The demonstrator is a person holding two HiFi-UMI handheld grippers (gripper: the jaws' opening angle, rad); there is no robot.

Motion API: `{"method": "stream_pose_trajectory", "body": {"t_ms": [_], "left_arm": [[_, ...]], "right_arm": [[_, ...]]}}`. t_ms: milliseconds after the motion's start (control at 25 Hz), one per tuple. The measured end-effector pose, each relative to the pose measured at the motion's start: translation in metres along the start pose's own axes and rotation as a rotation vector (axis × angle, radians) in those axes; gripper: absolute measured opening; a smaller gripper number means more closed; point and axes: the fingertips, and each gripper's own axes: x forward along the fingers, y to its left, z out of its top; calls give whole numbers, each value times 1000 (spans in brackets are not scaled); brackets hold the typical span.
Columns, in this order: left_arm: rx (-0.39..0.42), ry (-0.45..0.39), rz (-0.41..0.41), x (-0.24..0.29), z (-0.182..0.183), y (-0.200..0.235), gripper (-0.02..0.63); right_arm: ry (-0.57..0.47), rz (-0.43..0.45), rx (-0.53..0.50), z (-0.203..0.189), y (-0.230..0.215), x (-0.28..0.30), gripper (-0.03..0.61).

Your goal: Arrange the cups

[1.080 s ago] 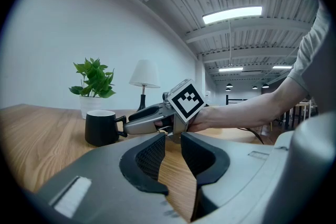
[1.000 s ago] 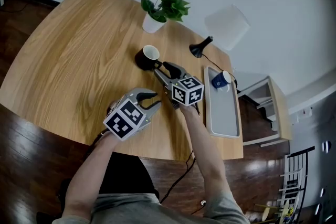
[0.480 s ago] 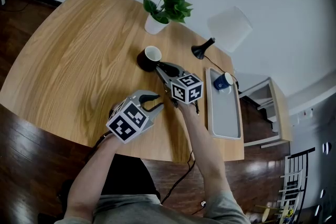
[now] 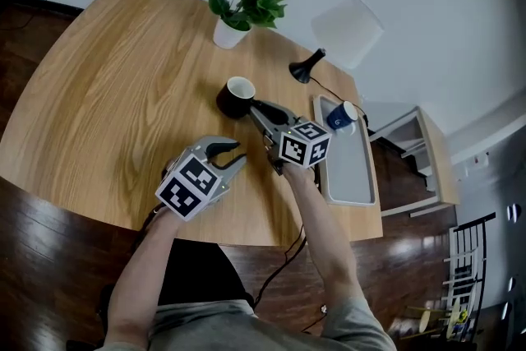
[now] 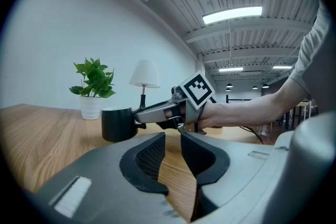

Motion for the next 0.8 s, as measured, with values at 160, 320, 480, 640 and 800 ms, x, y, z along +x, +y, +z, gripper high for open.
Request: {"method": "stream_pose_trajectory", "body": {"t_ms": [160, 320, 480, 640, 800], "left_arm": [[6, 11, 15, -1, -4, 5, 101], [8, 6, 12, 2, -3, 3, 101], [10, 6, 8, 3, -4, 2, 101], [10, 4, 9, 3, -4, 3, 101], [8, 4, 11, 3, -5, 3, 101]], "right_arm": [[-67, -39, 27, 14, -14, -58, 81], [-111, -186, 14, 17, -57, -146, 82], [-98, -359, 36, -3, -109, -231, 81], [-43, -483, 77, -41, -151, -284, 83], [38, -516, 116, -84, -173, -299, 81]]}}
